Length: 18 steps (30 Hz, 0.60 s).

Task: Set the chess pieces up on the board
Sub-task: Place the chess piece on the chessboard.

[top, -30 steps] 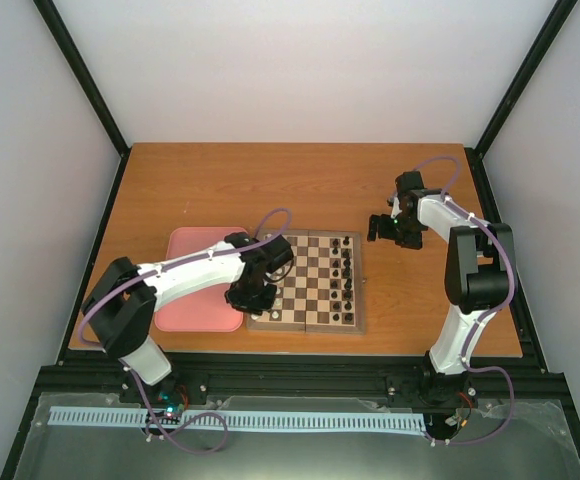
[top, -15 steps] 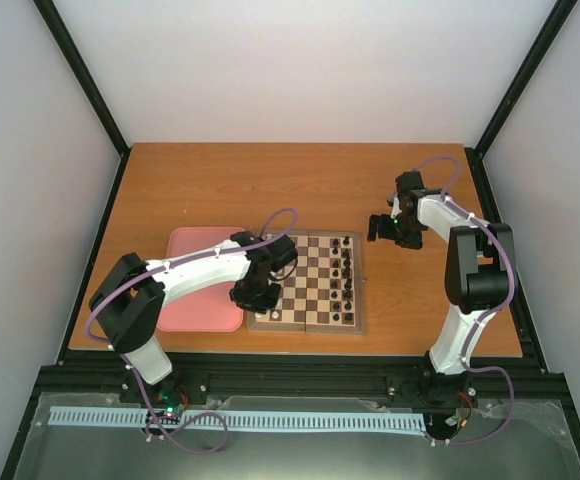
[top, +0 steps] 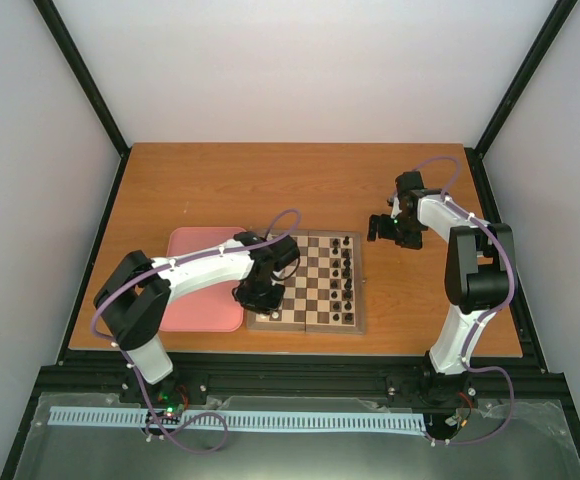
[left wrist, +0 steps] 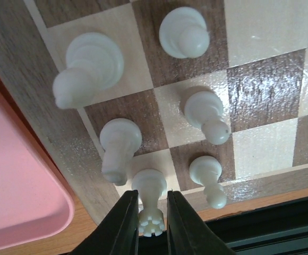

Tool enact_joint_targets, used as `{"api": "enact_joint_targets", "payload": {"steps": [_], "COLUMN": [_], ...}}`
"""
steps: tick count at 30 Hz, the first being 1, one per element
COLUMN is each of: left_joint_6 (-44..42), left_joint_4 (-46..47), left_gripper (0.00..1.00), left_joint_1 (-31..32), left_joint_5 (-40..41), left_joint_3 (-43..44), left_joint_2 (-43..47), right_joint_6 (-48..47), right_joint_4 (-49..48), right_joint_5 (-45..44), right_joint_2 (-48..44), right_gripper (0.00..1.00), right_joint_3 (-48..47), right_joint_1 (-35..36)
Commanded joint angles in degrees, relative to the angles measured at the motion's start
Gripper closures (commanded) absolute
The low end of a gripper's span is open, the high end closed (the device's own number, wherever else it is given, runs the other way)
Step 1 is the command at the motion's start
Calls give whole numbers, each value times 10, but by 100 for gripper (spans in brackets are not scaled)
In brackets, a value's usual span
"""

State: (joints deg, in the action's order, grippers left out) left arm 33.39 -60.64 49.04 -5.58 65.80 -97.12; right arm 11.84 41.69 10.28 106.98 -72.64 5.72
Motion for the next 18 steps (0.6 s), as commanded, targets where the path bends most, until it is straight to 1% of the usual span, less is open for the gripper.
{"api": "enact_joint_targets", "payload": {"steps": [1, 18], "left_joint_6": [-16, -1], "left_joint_4": [14, -2], "left_gripper": [83, 83], "left_joint_1": [8, 8], "left_joint_5": [-17, 3], "left_joint_3": [18, 7], "left_joint_2": [-1, 24], "right_joint_6": [-1, -1], "right_joint_4": [-6, -8], "right_joint_5": [-1, 2], "right_joint_2": [-9, -9], "right_gripper": [0, 0], "right_joint_3": [-1, 1], "right_joint_1": [-4, -4]}}
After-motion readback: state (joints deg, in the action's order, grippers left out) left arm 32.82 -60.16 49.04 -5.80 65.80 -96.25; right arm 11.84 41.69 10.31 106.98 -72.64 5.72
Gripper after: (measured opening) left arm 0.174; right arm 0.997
